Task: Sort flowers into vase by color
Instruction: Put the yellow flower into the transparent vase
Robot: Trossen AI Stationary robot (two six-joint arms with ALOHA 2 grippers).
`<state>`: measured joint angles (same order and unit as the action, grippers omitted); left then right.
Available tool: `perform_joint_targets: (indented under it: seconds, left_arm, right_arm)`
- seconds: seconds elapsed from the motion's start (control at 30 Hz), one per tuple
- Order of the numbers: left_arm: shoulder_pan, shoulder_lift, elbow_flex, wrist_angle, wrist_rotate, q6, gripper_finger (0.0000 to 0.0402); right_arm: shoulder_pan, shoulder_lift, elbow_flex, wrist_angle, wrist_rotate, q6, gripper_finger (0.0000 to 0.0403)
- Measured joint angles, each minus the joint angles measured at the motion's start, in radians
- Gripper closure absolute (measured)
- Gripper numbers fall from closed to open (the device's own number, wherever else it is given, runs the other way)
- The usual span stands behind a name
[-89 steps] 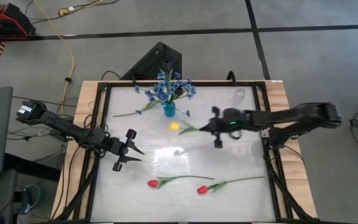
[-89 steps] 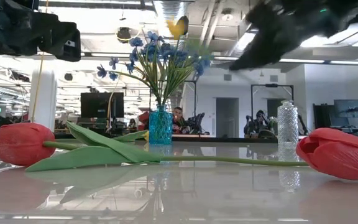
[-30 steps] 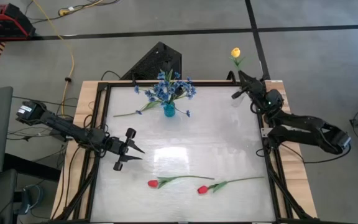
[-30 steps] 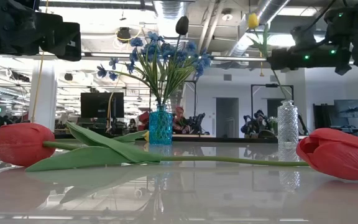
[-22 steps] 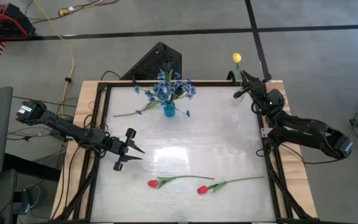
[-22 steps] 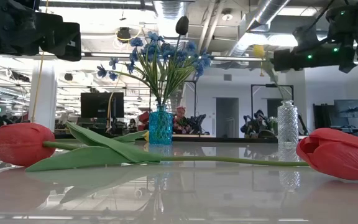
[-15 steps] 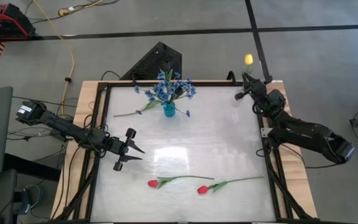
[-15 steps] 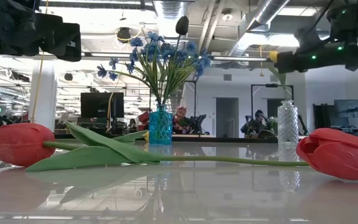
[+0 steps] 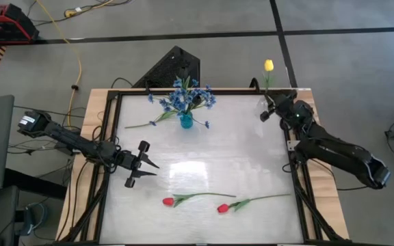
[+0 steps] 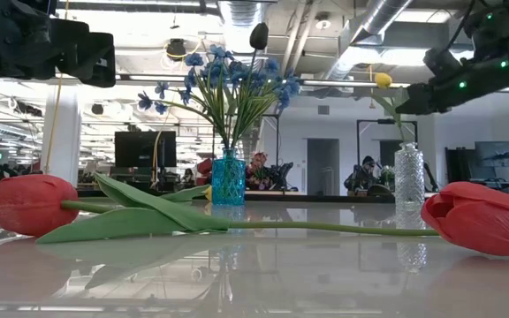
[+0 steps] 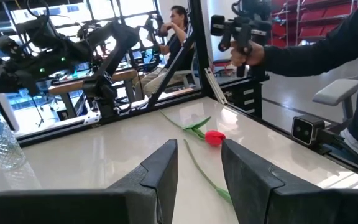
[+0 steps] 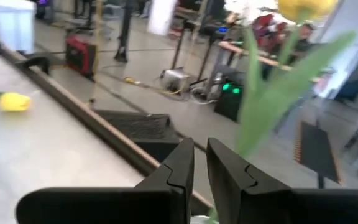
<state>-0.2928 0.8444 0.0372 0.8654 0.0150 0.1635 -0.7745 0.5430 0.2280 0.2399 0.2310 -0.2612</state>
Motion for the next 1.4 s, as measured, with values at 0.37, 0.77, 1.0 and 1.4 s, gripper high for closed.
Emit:
perform_joint_targets:
  seconds: [0.37,0.77,1.0,1.4]
  left_arm:
    - [0.000,0.000,0.000,0.000,0.000,0.001,0.0288]
    - [0.030,0.021,0.001,-0.248,-0.537,-0.296,0.0288]
    - [0.232,0.026,0.001,-0.391,-0.565,-0.360,0.0288]
    - [0.540,0.029,0.048,-0.566,-0.450,-0.265,0.0288]
  right_arm:
    - [0.299,0.015,0.160,-0.319,-0.181,0.133,0.0331]
    - [0.707,0.163,0.160,-0.125,-0.177,0.207,0.0331]
    - [0.756,0.253,0.161,-0.003,-0.148,0.162,0.0331]
    - [0.753,0.325,0.161,0.015,-0.148,0.143,0.0331]
